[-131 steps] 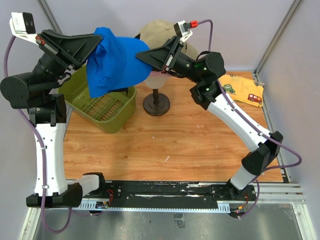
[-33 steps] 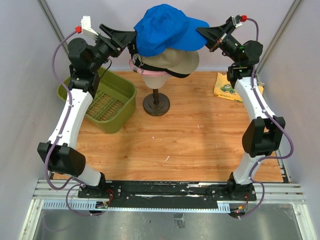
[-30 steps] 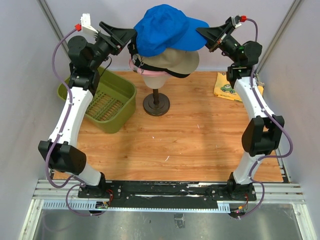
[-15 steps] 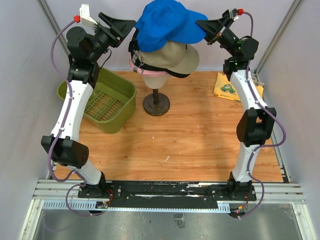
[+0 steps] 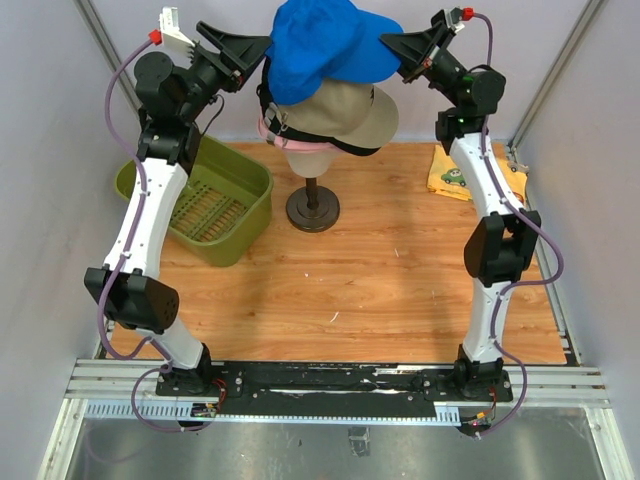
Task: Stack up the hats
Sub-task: Stack the hat on the hat.
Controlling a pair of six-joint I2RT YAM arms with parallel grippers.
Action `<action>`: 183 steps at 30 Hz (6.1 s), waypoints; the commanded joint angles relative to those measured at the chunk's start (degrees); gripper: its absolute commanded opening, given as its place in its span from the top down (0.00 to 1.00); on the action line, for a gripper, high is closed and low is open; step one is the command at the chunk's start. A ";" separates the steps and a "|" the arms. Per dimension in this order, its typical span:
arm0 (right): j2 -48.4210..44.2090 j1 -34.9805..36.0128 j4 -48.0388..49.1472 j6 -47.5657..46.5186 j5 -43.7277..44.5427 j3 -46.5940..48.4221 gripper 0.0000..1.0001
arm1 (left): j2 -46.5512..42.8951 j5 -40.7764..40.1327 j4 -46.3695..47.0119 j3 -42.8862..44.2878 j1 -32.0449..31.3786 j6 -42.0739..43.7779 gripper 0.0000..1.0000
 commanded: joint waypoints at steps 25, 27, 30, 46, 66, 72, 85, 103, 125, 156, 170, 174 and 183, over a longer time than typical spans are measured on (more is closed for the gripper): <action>4.65 3.72 0.35 2.03 2.66 9.82 0.99 | -4.53 -4.39 13.81 -9.16 -0.30 -10.17 0.16; 4.78 4.03 0.63 2.25 2.83 9.74 0.99 | -4.78 -5.07 14.94 -9.12 -0.30 -11.14 0.16; 4.85 4.19 0.96 2.51 2.86 9.67 0.99 | -5.19 -5.88 15.26 -8.33 -0.30 -11.97 0.16; 3.70 2.69 2.75 3.54 3.00 6.71 0.99 | -4.97 -9.17 12.17 -5.81 1.49 -9.81 0.35; -4.33 -1.07 10.23 5.54 3.59 -10.12 0.99 | 4.37 -4.40 3.99 5.66 1.59 -3.96 0.52; -6.90 -1.08 11.93 5.58 4.08 -14.44 0.99 | 3.79 -3.77 2.08 5.58 1.55 -2.29 0.48; -8.90 -1.14 15.48 4.22 5.17 -21.78 0.99 | 4.14 -1.23 -3.21 10.15 0.36 1.46 0.39; -8.46 -1.35 23.64 5.85 8.27 -28.63 0.97 | -3.59 -7.41 -14.48 3.79 -2.00 10.83 0.31; -7.11 -1.35 26.30 7.21 8.84 -28.89 0.97 | -0.15 -12.40 -18.78 6.28 -4.86 11.52 0.27; -6.90 -0.92 27.96 7.38 7.87 -31.16 0.97 | 3.25 -13.19 -10.65 7.04 -5.64 6.94 0.37; -6.88 -0.40 28.77 7.56 7.54 -32.08 0.97 | 4.62 -14.52 -9.66 7.22 -6.01 5.49 0.66; -6.92 -0.50 29.25 7.81 7.47 -32.72 0.97 | 4.97 -15.39 -9.10 7.55 -6.01 5.74 0.94; -7.81 -1.49 30.53 8.43 6.91 -36.14 0.97 | 5.59 -16.58 -13.19 12.38 -5.76 8.25 1.00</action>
